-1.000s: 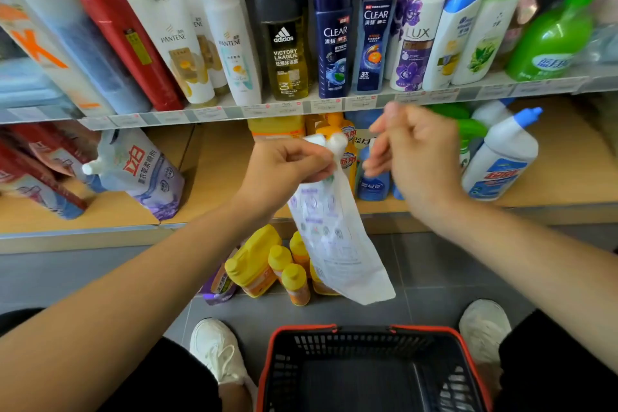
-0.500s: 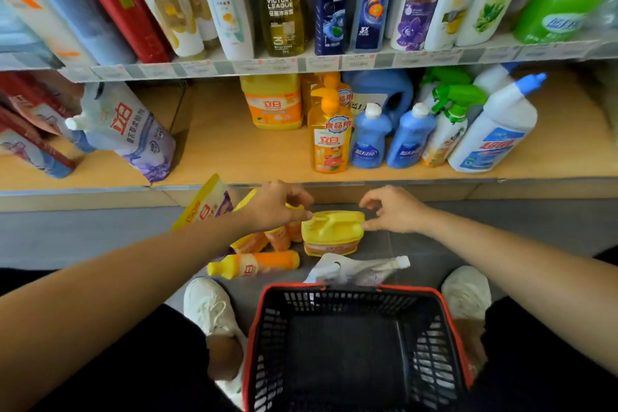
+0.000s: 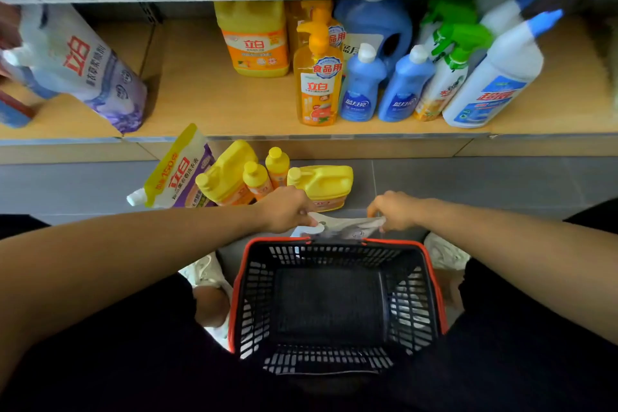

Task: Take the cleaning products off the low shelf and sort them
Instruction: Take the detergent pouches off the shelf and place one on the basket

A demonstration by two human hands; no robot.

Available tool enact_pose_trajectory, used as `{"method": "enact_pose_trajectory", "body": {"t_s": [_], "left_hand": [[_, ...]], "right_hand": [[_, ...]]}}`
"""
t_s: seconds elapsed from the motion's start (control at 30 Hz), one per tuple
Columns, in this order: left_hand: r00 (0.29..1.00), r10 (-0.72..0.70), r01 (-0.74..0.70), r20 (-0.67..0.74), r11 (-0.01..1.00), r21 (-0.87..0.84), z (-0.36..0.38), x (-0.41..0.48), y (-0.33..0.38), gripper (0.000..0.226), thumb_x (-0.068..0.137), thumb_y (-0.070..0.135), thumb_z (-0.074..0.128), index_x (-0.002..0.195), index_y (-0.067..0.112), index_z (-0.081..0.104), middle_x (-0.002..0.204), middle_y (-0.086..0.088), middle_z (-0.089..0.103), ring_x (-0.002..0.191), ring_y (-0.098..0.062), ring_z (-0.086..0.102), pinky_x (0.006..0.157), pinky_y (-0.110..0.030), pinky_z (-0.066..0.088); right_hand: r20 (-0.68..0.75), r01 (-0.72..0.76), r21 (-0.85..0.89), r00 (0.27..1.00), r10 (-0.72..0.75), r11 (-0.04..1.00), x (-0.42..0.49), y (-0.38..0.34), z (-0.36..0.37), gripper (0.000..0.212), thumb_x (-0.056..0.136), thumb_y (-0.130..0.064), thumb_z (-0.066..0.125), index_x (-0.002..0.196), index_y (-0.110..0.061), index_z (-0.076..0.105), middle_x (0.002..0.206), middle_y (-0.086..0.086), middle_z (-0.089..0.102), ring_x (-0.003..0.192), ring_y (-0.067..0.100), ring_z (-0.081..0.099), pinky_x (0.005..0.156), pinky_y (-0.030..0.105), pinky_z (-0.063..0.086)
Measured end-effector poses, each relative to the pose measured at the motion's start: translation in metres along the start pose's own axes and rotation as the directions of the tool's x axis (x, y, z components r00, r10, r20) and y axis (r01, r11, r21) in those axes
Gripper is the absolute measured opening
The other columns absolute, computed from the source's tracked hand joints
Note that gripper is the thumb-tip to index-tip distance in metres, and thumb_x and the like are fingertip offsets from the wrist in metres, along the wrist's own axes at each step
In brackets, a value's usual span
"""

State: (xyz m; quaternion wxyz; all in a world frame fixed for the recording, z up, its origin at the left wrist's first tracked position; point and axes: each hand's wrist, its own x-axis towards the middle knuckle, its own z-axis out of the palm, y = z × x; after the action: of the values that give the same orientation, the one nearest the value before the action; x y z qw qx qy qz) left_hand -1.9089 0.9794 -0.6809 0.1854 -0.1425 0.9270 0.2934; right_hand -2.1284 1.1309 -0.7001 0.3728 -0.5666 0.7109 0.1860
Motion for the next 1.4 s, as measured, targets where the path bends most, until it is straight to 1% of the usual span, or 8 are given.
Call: {"method": "enact_pose_trajectory", "body": {"t_s": [0.2, 0.37, 0.57, 0.8, 0.9, 1.13, 1.27, 1.4], "left_hand": [[0.991, -0.046, 0.018, -0.123, 0.976, -0.217, -0.023, -0.012, -0.011, 0.046, 0.095, 0.02, 0.07, 0.059, -0.001, 0.052, 0.058, -0.016, 0.045, 0.056, -0.02, 0.04, 0.056, -0.032, 0.026], [0.962, -0.152, 0.007, -0.228, 0.845, -0.535, -0.055, -0.029, -0.001, 0.039, 0.096, 0.018, 0.068, 0.063, -0.001, 0.061, 0.057, -0.004, 0.055, 0.051, -0.005, 0.046, 0.051, -0.021, 0.038], [0.891, -0.174, -0.147, -0.419, 0.764, -0.628, -0.094, -0.047, 0.021, 0.036, 0.096, 0.025, 0.067, 0.078, -0.006, 0.071, 0.065, -0.017, 0.064, 0.058, -0.012, 0.054, 0.054, -0.023, 0.044], [0.744, -0.312, -0.313, -0.591, 0.619, -0.72, -0.132, -0.051, 0.019, 0.03, 0.093, 0.027, 0.069, 0.073, 0.005, 0.072, 0.057, -0.005, 0.065, 0.045, -0.014, 0.055, 0.043, -0.022, 0.045], [0.681, -0.342, -0.365, -0.647, 0.607, -0.706, -0.145, -0.052, 0.015, 0.025, 0.097, 0.027, 0.066, 0.078, 0.015, 0.077, 0.074, -0.006, 0.066, 0.063, -0.013, 0.056, 0.054, -0.022, 0.047], [0.852, -0.245, -0.273, -0.463, 0.548, -0.791, -0.132, -0.041, 0.016, 0.053, 0.085, 0.037, 0.076, 0.132, 0.02, 0.058, 0.126, 0.001, 0.069, 0.118, -0.013, 0.065, 0.092, -0.03, 0.052], [0.914, -0.197, -0.191, -0.356, 0.565, -0.803, -0.113, -0.019, 0.03, 0.079, 0.077, 0.044, 0.076, 0.147, 0.026, 0.045, 0.144, 0.008, 0.056, 0.132, -0.008, 0.053, 0.106, -0.031, 0.047], [0.921, -0.061, -0.287, -0.385, 0.561, -0.776, -0.114, -0.002, 0.043, 0.059, 0.088, 0.038, 0.071, 0.142, 0.03, 0.05, 0.142, 0.016, 0.059, 0.132, -0.005, 0.053, 0.108, -0.03, 0.047]], "right_hand": [[-0.031, 0.073, 0.172, 0.997, -0.069, 0.982, 0.004, 0.015, -0.026, 0.009, 0.083, -0.021, 0.071, 0.078, -0.022, 0.064, 0.079, 0.0, 0.059, 0.079, 0.021, 0.057, 0.065, 0.032, 0.039], [-0.116, 0.116, 0.478, 0.991, -0.068, 0.871, -0.02, 0.034, -0.07, 0.026, 0.081, -0.023, 0.075, 0.09, 0.0, 0.067, 0.076, 0.004, 0.057, 0.07, 0.014, 0.052, 0.064, 0.032, 0.04], [-0.184, 0.203, 0.939, 0.978, -0.093, 0.279, -0.061, 0.039, -0.096, 0.044, 0.079, -0.008, 0.073, 0.122, -0.002, 0.063, 0.117, 0.009, 0.072, 0.109, 0.018, 0.068, 0.094, 0.033, 0.057], [-0.534, 0.532, 0.817, 0.843, -0.054, 0.221, -0.105, 0.005, -0.126, 0.017, 0.069, -0.012, 0.078, 0.081, -0.023, 0.079, 0.085, -0.004, 0.077, 0.086, 0.008, 0.073, 0.071, 0.018, 0.056], [-0.678, 0.661, 0.721, 0.735, 0.013, 0.207, -0.117, -0.012, -0.141, 0.015, 0.068, -0.015, 0.079, 0.079, -0.026, 0.08, 0.086, -0.005, 0.078, 0.086, 0.006, 0.074, 0.073, 0.017, 0.056], [-0.786, 0.769, 0.618, 0.604, 0.132, 0.166, -0.131, -0.029, -0.171, 0.024, 0.078, -0.01, 0.076, 0.101, -0.017, 0.072, 0.099, -0.001, 0.079, 0.098, 0.016, 0.074, 0.079, 0.025, 0.058], [-0.763, 0.772, 0.635, 0.619, 0.187, 0.036, -0.144, -0.03, -0.187, 0.026, 0.08, -0.009, 0.073, 0.105, -0.012, 0.07, 0.099, 0.002, 0.079, 0.097, 0.018, 0.075, 0.076, 0.028, 0.06], [-0.736, 0.757, 0.638, 0.653, 0.18, -0.139, -0.155, -0.031, -0.199, 0.038, 0.076, -0.014, 0.071, 0.113, -0.006, 0.068, 0.107, 0.01, 0.077, 0.103, 0.024, 0.073, 0.081, 0.033, 0.061]]}}
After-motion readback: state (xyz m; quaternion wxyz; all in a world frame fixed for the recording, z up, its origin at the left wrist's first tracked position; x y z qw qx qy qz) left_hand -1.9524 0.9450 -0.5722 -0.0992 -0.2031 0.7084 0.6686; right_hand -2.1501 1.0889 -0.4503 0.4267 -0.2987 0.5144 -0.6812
